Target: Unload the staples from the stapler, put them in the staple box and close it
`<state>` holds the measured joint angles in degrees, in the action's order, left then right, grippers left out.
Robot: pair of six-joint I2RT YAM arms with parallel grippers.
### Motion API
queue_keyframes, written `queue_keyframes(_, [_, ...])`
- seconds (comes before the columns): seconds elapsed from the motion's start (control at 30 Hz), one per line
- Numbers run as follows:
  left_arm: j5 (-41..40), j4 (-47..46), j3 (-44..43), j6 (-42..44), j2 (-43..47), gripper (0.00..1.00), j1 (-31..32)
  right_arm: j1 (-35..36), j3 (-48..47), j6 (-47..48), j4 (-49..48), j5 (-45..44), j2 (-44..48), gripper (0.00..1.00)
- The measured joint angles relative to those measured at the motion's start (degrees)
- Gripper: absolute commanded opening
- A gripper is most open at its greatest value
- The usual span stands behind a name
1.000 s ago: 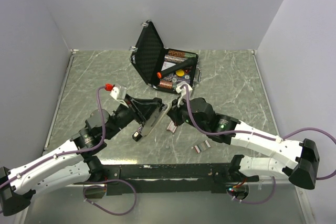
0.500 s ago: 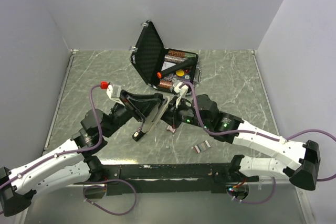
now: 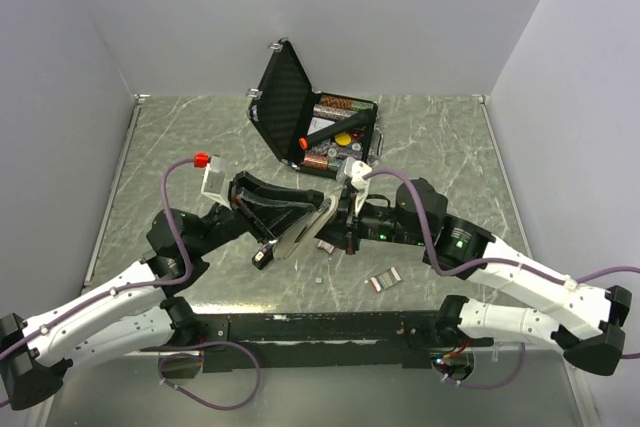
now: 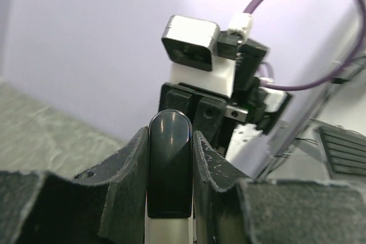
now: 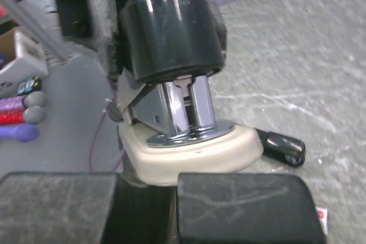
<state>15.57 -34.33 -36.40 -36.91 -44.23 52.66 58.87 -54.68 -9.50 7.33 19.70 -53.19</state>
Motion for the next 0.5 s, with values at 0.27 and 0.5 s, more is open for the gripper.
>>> queue_keyframes(0.27, [12.4,-16.8,-0.4,-6.5,-5.7,0.01,-0.2,0.0,-4.0,2.8,3.3,7.2,0.3,0.00])
queue_keyframes(0.5, [16.8,-14.6,-7.0,-3.2,-7.8,0.01,2.6,-0.3,-10.4,5.2,7.9,12.5,-0.9,0.00])
